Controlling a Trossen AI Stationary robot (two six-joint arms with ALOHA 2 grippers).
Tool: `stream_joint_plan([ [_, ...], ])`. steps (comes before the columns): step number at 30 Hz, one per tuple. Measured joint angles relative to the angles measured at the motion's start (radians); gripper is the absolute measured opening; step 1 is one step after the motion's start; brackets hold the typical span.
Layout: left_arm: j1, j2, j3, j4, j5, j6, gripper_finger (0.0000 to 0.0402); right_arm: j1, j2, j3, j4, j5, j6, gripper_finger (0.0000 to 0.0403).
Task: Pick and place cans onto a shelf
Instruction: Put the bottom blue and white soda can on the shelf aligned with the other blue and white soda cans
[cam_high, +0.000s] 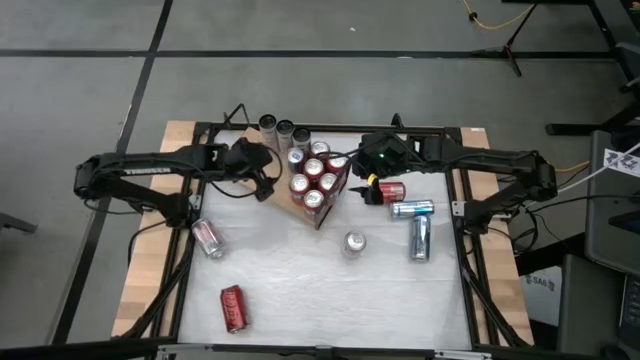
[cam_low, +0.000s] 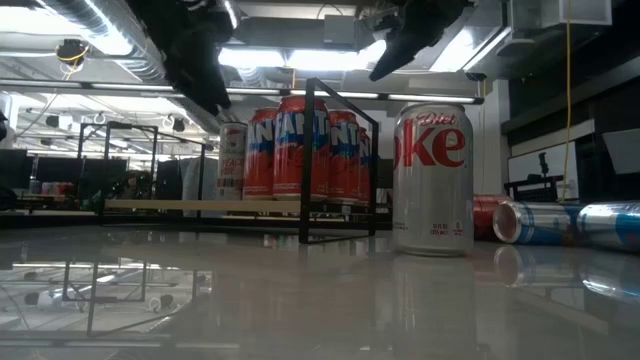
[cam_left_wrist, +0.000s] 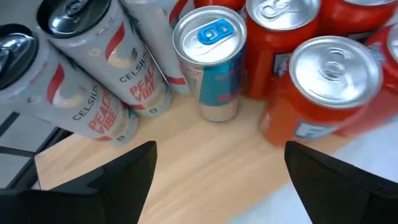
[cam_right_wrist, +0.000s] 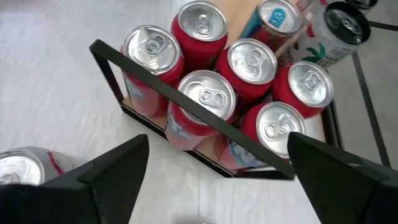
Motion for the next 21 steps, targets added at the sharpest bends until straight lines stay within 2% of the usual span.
stream_joint_plan([
  [6, 0.000, -0.076, 0.001, -0.067, 0.009, 0.001, 0.0346, -0.002, -0.020, 0.000, -0.125, 0.011, 0.036, 0.0372],
  [13, 0.000, -0.148, 0.001, -0.065, 0.009, -0.001, 0.0346, -0.005, -0.037, 0.000, -0.279, 0.021, 0.097, 0.0372],
  [21, 0.000, -0.228, 0.001, -0.065, 0.009, -0.027, 0.0346, -0.022, -0.063, 0.000, -0.378, 0.022, 0.181, 0.0372],
])
